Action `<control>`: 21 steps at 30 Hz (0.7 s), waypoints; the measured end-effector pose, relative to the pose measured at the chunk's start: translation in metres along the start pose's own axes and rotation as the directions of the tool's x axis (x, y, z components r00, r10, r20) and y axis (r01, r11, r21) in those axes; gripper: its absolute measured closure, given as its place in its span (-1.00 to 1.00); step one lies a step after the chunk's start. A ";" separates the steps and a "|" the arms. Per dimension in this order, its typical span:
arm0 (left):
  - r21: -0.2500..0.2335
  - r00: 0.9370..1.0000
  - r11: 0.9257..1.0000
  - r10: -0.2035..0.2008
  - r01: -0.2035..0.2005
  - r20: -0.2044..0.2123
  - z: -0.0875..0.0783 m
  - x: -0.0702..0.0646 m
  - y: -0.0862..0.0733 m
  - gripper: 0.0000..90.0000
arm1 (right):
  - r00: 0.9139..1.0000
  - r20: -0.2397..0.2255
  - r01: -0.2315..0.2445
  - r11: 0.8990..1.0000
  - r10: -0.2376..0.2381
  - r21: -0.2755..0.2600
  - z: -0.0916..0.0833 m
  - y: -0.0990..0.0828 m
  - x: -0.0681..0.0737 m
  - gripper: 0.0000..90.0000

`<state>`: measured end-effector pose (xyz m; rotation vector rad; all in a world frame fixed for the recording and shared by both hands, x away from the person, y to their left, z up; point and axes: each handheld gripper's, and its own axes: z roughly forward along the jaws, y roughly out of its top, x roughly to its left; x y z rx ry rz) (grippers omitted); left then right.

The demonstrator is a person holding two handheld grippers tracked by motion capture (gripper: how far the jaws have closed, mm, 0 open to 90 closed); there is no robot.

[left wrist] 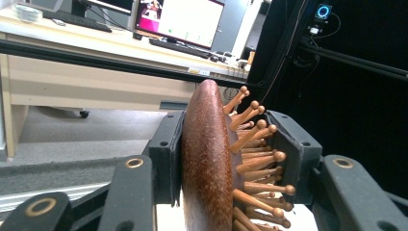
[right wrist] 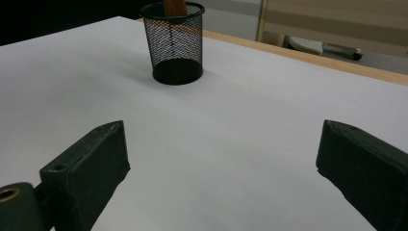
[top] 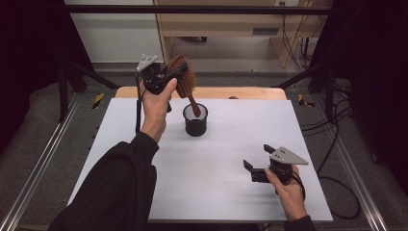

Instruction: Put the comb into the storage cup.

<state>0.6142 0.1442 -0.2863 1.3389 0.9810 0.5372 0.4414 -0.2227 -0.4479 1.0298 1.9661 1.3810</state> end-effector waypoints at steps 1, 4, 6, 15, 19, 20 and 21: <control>0.002 1.000 1.000 0.001 -0.001 -0.001 0.000 0.000 -0.001 0.14 | 1.000 0.001 0.001 1.000 -0.001 0.000 0.000 0.000 0.000 -0.90; 0.009 1.000 1.000 -0.002 0.002 -0.001 0.002 0.001 -0.003 0.14 | 1.000 -0.001 -0.001 1.000 0.001 0.001 0.001 0.000 0.000 -0.90; 0.012 1.000 1.000 -0.008 0.008 -0.002 0.002 0.001 -0.005 0.14 | 1.000 -0.002 -0.001 1.000 0.001 0.000 0.000 0.000 0.000 -0.90; 0.025 1.000 1.000 0.006 -0.006 -0.003 0.004 0.002 -0.008 0.14 | 1.000 -0.005 -0.002 1.000 0.002 0.000 0.000 0.000 0.000 -0.90; 0.028 1.000 0.999 0.017 -0.017 -0.003 0.005 0.002 -0.009 0.13 | 1.000 -0.006 0.000 1.000 0.000 0.002 0.001 0.000 0.000 -0.90; 0.029 1.000 0.999 0.019 -0.019 -0.005 0.004 0.002 -0.009 0.13 | 1.000 -0.006 0.000 1.000 0.000 0.003 0.001 0.000 0.000 -0.90; 0.030 1.000 0.999 0.019 -0.019 -0.006 0.004 0.003 -0.009 0.13 | 1.000 -0.007 0.001 1.000 -0.001 0.004 0.001 0.000 0.000 -0.90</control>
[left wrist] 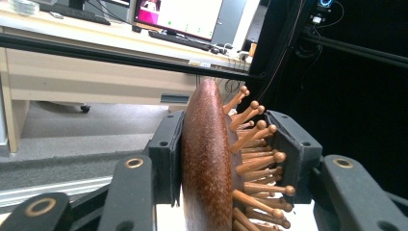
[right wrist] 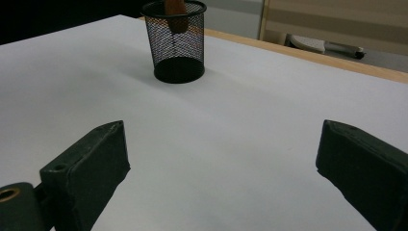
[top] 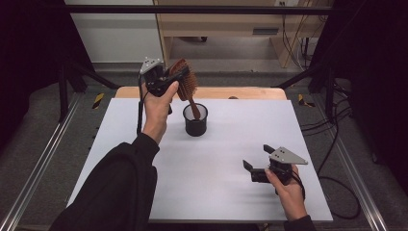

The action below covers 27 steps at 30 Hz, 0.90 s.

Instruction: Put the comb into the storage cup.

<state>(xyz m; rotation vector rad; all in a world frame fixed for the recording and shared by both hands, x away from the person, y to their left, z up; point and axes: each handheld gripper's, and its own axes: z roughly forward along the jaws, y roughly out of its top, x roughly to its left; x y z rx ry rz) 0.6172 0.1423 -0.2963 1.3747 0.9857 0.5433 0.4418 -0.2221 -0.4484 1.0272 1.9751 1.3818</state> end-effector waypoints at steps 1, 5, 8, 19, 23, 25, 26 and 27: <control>0.000 1.000 1.000 -0.001 0.001 0.000 0.000 0.000 0.000 0.13 | 1.000 0.000 0.000 1.000 0.000 0.001 0.000 0.000 0.000 -0.90; 0.000 1.000 1.000 -0.004 0.004 -0.001 -0.001 0.001 -0.001 0.13 | 1.000 -0.002 0.000 1.000 0.000 0.001 0.000 0.000 0.000 -0.90; 0.003 1.000 1.000 -0.005 0.005 -0.003 0.000 0.002 -0.003 0.13 | 1.000 -0.003 0.000 1.000 0.000 0.001 0.000 0.000 0.000 -0.90; 0.013 1.000 1.000 -0.001 0.001 -0.010 0.002 0.003 -0.006 0.13 | 1.000 -0.005 0.000 1.000 0.000 0.001 0.001 0.000 0.000 -0.90; 0.012 1.000 1.000 -0.004 0.004 -0.013 0.002 0.004 -0.007 0.13 | 1.000 -0.006 0.000 1.000 0.000 0.001 0.001 0.000 0.000 -0.90; 0.014 1.000 1.000 -0.003 0.003 -0.014 0.003 0.004 -0.007 0.13 | 1.000 -0.006 0.000 1.000 0.000 0.002 0.001 0.000 0.001 -0.90; 0.013 1.000 1.000 -0.003 0.003 -0.014 0.003 0.004 -0.008 0.13 | 1.000 -0.006 0.000 1.000 0.000 0.002 0.001 0.000 0.001 -0.90; 0.015 1.000 1.000 -0.003 0.003 -0.014 0.003 0.004 -0.008 0.13 | 1.000 -0.006 -0.001 1.000 0.001 0.001 0.001 0.000 0.001 -0.90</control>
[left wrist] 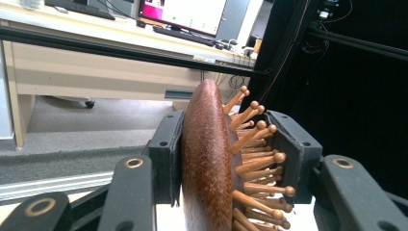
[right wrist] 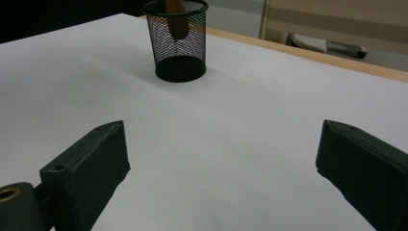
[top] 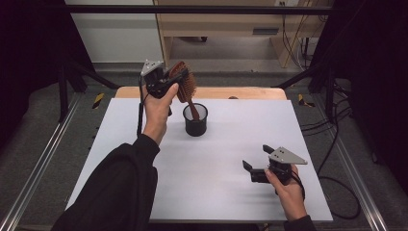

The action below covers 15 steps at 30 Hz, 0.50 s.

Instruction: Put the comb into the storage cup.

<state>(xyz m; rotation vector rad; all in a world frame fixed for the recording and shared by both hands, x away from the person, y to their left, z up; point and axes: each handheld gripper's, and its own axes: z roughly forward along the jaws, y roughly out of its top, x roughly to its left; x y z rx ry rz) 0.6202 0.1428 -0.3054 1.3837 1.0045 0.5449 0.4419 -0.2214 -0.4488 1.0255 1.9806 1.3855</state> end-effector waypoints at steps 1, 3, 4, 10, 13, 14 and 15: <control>0.001 1.000 1.000 0.001 -0.001 0.000 0.000 0.000 0.000 0.13 | 1.000 0.000 0.000 1.000 0.000 0.000 0.000 0.000 0.000 -0.90; 0.004 1.000 1.000 0.005 -0.005 -0.001 0.000 0.000 -0.001 0.13 | 1.000 0.000 0.000 1.000 0.000 0.000 0.000 0.000 0.000 -0.90; 0.004 1.000 1.000 0.005 -0.005 -0.002 0.001 0.000 -0.001 0.13 | 1.000 0.000 0.000 1.000 0.000 0.000 0.000 0.000 0.000 -0.90; 0.008 1.000 1.000 0.007 -0.007 -0.003 0.001 0.001 -0.002 0.13 | 1.000 0.000 0.000 1.000 0.000 0.001 0.000 0.000 0.000 -0.90; 0.009 1.000 1.000 0.010 -0.010 -0.005 0.002 0.000 -0.003 0.13 | 1.000 -0.001 0.000 1.000 0.000 0.001 0.000 0.000 0.000 -0.90; 0.009 1.000 1.000 0.009 -0.009 -0.004 0.002 0.001 -0.003 0.13 | 1.000 -0.002 0.000 1.000 0.000 0.001 0.000 0.000 0.000 -0.90; 0.008 1.000 1.000 0.008 -0.008 -0.003 0.002 0.001 -0.003 0.13 | 1.000 -0.002 0.001 1.000 -0.001 0.001 0.000 0.000 0.000 -0.90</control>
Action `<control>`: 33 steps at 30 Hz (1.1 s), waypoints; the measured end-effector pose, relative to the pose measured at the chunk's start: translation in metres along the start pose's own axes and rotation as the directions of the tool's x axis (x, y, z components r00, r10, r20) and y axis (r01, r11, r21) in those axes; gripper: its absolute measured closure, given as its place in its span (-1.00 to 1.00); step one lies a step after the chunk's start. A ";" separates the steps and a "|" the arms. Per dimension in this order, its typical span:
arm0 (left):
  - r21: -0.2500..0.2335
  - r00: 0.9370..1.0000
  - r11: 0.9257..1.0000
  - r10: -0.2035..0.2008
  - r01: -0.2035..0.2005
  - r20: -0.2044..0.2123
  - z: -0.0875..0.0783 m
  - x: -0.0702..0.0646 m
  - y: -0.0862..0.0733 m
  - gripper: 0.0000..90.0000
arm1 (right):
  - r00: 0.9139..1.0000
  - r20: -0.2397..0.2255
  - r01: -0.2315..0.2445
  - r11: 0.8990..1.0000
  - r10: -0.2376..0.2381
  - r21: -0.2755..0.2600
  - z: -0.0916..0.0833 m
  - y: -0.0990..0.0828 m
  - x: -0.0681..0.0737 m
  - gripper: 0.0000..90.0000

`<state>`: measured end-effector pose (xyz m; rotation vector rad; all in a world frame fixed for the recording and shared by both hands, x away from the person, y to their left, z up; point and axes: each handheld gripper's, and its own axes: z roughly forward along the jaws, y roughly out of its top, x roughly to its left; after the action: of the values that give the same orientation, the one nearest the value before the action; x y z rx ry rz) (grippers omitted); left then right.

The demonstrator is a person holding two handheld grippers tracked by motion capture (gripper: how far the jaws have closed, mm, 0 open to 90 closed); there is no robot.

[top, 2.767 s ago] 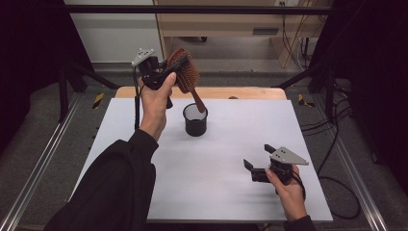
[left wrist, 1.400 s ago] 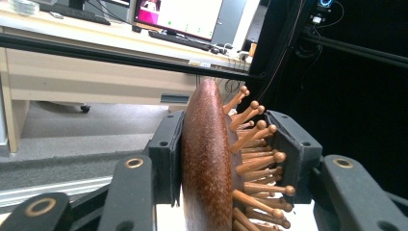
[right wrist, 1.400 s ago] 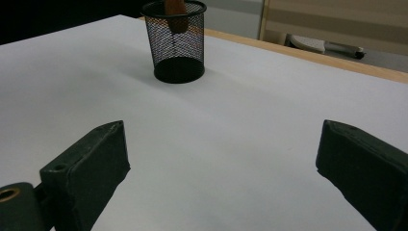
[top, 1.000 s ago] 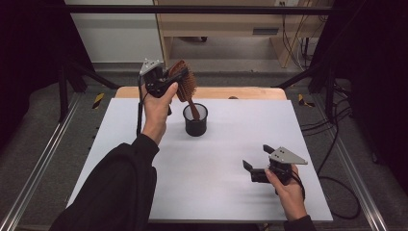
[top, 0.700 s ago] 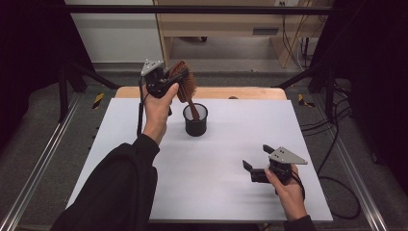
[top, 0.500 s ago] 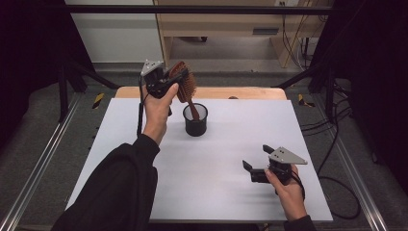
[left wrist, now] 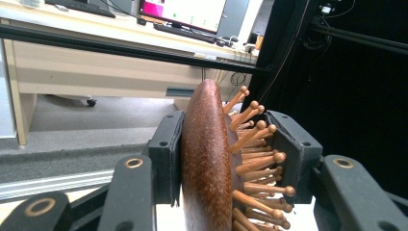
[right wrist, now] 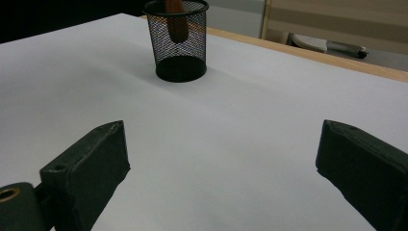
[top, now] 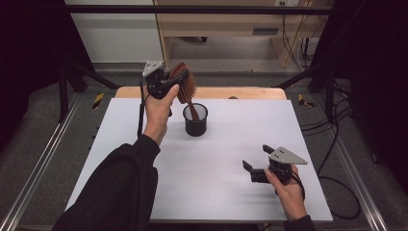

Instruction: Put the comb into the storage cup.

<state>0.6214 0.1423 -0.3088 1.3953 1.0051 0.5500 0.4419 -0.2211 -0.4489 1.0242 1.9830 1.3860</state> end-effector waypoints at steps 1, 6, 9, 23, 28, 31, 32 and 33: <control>0.000 1.000 1.000 -0.001 0.001 0.000 0.000 0.000 0.000 0.13 | 1.000 -0.001 0.003 1.000 -0.003 0.001 0.000 0.000 0.000 -0.90; 0.005 1.000 1.000 -0.002 0.002 -0.004 0.000 0.002 -0.002 0.13 | 1.000 -0.001 0.008 1.000 -0.008 0.003 0.001 0.000 0.001 -0.90; 0.004 1.000 1.000 -0.004 0.004 -0.005 0.001 0.002 -0.002 0.13 | 1.000 -0.002 0.007 1.000 -0.007 0.002 0.001 0.000 0.000 -0.90; 0.011 1.000 1.000 -0.009 0.009 -0.009 0.003 0.004 -0.008 0.13 | 1.000 -0.003 0.009 1.000 -0.009 0.004 0.001 0.000 0.001 -0.90; 0.014 1.000 1.000 -0.009 0.010 -0.009 0.004 0.005 -0.009 0.13 | 1.000 -0.003 0.009 1.000 -0.009 0.005 0.001 0.000 0.001 -0.90; 0.017 1.000 1.000 -0.009 0.009 -0.007 0.005 0.005 -0.010 0.13 | 1.000 -0.003 0.009 1.000 -0.009 0.006 0.001 0.000 0.000 -0.90; 0.016 1.000 1.000 -0.012 0.013 -0.008 0.005 0.004 -0.010 0.13 | 1.000 -0.004 0.008 1.000 -0.008 0.006 0.001 0.000 0.001 -0.90; 0.016 1.000 1.000 -0.013 0.013 -0.007 0.006 0.004 -0.011 0.13 | 1.000 -0.004 0.008 1.000 -0.008 0.006 0.001 0.000 0.001 -0.90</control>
<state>0.6258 0.1410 -0.3208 1.4009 1.0253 0.5392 0.4423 -0.2201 -0.4496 1.0157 1.9935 1.3793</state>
